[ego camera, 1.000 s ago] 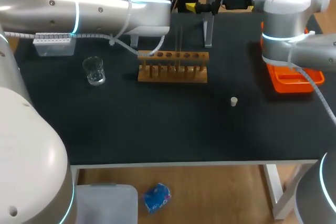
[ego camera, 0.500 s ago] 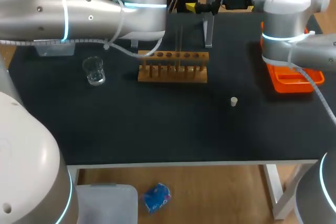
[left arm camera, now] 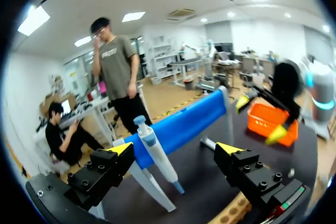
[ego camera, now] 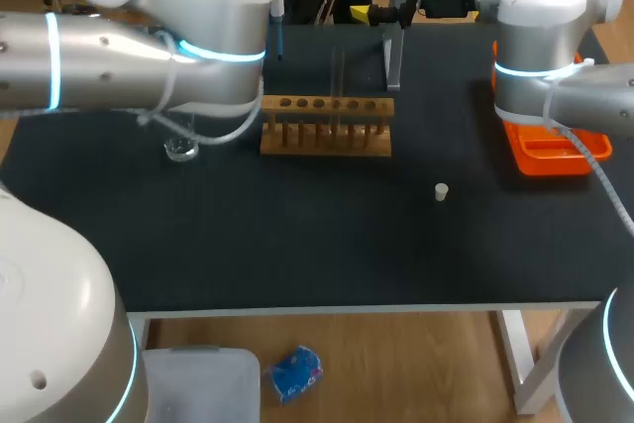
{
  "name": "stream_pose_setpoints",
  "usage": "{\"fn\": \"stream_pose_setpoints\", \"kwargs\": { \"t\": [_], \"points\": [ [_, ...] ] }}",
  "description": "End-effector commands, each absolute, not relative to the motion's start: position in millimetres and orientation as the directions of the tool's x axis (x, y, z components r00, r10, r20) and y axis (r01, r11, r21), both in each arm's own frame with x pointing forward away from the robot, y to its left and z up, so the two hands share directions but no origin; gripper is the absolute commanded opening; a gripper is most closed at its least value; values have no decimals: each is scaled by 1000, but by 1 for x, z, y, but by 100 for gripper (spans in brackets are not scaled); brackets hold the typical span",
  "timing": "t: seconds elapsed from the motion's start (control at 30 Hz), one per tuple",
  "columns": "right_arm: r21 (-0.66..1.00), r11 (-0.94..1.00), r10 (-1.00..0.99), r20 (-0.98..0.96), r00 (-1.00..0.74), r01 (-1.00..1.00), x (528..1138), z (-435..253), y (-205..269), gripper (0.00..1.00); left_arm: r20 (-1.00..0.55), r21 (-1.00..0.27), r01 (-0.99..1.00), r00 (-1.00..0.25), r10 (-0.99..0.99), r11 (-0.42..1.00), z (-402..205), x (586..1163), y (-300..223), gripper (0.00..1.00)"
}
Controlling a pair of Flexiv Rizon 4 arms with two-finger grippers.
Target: Invert the test tube, pick up the pipette, mount the tip to pipette, aspirate from beaker and dispense into the tube, eject the tip, return the pipette, and cap with the stopper.
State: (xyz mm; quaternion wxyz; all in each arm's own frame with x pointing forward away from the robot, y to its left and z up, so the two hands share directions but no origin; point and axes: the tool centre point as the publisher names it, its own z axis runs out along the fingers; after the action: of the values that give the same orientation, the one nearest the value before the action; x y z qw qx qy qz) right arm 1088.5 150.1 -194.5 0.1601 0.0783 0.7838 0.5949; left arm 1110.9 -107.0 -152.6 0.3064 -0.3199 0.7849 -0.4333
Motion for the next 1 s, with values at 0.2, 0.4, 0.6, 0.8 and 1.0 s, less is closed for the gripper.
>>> {"fn": "stream_pose_setpoints", "kwargs": {
  "t": [0.2,0.4,0.6,0.8,1.0],
  "points": [
    [964,250,234,-145,-961,-84,1068,-190,141,100,-269,-925,100,-854,-445,367,-154,1059,-75,100],
    [954,284,193,-159,-968,-100,1032,-198,111,100,-272,-911,97,-873,-406,401,-158,1051,-72,100],
    [938,329,158,-170,-973,-111,1009,-205,96,100,-272,-911,97,-873,-406,401,-158,1051,-72,100],
    [938,329,158,-170,-973,-111,1009,-205,96,100,-272,-911,97,-873,-406,401,-158,1051,-72,100],
    [938,329,158,-170,-973,-111,1009,-205,96,100,-272,-911,97,-873,-406,401,-158,1051,-72,100]
  ]
}}
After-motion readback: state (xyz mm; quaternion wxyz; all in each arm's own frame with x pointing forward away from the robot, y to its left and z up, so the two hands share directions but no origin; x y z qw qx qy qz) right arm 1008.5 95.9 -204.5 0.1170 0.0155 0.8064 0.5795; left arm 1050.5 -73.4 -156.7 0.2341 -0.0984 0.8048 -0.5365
